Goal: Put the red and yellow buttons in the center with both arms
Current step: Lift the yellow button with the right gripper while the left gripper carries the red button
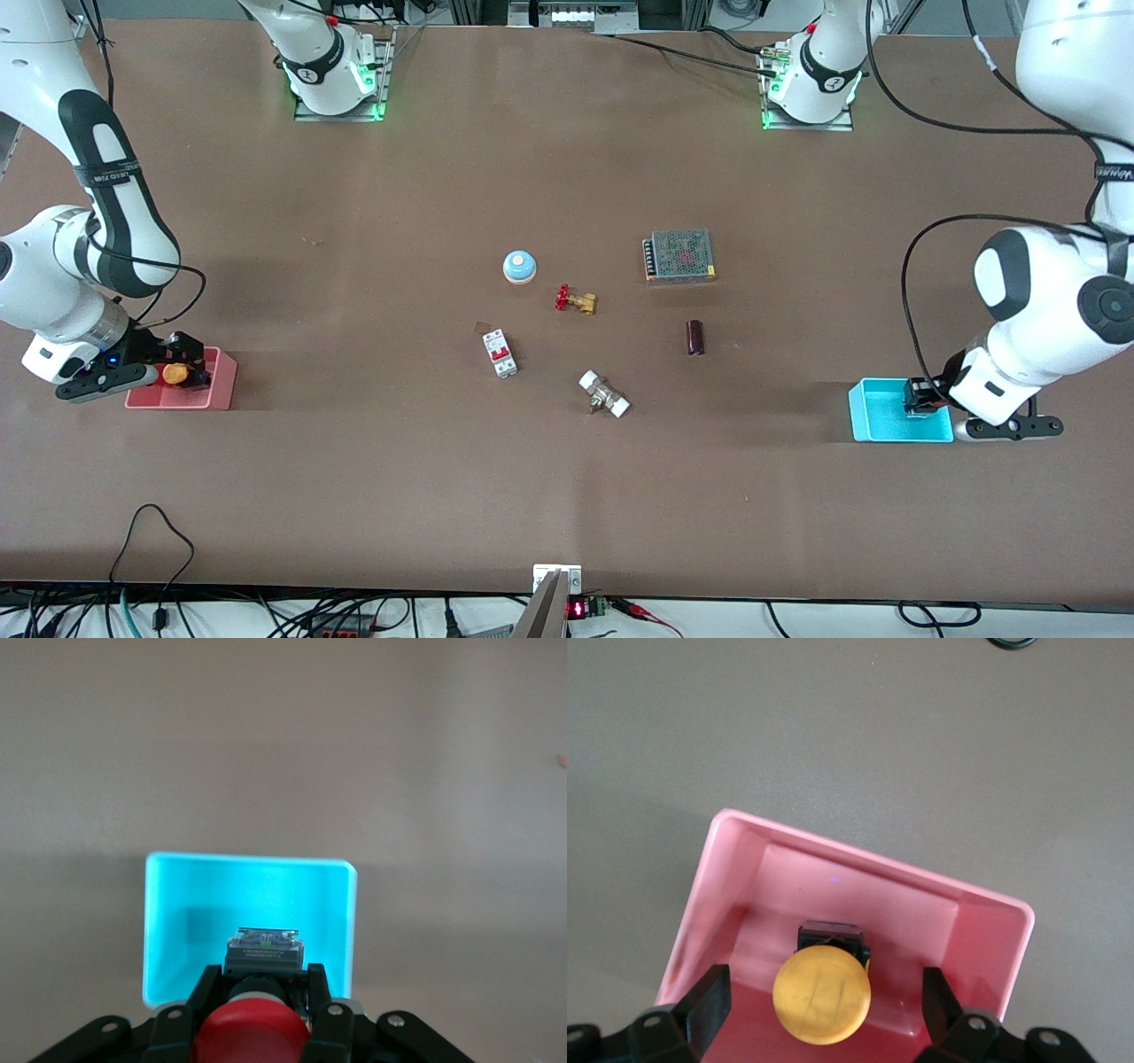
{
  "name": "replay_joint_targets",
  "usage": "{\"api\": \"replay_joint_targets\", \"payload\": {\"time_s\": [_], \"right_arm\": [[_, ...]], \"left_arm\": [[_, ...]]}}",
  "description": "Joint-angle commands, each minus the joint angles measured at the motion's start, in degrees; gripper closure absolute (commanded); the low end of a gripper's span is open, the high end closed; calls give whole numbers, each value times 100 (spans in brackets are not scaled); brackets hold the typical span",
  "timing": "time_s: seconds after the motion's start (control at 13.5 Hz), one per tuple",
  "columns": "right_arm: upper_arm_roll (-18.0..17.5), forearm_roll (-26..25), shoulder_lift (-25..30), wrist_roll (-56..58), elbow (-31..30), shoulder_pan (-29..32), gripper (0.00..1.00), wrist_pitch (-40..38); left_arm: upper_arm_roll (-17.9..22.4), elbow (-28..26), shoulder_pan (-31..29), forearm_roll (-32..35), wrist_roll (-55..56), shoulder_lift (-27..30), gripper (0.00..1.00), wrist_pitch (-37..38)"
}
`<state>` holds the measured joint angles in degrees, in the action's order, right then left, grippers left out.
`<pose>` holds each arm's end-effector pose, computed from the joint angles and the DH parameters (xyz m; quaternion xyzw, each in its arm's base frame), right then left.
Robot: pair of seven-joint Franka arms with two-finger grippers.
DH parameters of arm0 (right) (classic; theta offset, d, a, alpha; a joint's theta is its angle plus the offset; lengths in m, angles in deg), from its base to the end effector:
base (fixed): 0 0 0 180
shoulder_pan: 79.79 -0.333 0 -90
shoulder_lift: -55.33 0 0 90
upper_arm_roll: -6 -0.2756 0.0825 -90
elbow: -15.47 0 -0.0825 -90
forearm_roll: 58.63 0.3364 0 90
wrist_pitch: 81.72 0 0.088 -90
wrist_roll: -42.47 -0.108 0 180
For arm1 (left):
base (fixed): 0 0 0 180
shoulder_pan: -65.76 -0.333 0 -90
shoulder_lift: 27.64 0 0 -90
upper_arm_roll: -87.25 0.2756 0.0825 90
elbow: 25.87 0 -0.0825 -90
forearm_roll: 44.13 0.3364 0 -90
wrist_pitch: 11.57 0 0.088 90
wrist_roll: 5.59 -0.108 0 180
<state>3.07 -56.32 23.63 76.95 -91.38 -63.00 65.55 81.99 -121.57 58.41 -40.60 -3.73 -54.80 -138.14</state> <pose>0.5848 -0.1469 0.2336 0.9842 0.1578 0.0798 0.0081 0.6206 0.0307 0.3263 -0.9992 -0.0227 -0.0335 0.0047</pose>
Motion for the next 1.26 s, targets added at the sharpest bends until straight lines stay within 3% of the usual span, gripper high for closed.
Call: {"api": "replay_joint_targets", "payload": {"time_s": [0.0,0.22,0.45,0.59,0.89,1.19], "right_arm": [[-58,138,-117,173,112,62,14,30],[-58,138,-126,182,112,62,27,30],[-58,112,-126,182,112,62,47,30],[-58,112,-126,191,112,62,55,30],[-58,94,-126,191,112,62,63,30],[-58,103,-109,191,173,44,64,21]], "left_arm": [[8,-562,259,-97,-37,666,84,719],[-9,-1396,567,-685,270,1063,86,977],[-482,-2004,735,-765,1172,1064,88,802],[-572,-2259,735,-774,1264,1072,88,592],[-765,-3225,735,-783,1264,1248,88,-786],[-783,-3464,735,-774,1238,1283,87,-1017]]}}
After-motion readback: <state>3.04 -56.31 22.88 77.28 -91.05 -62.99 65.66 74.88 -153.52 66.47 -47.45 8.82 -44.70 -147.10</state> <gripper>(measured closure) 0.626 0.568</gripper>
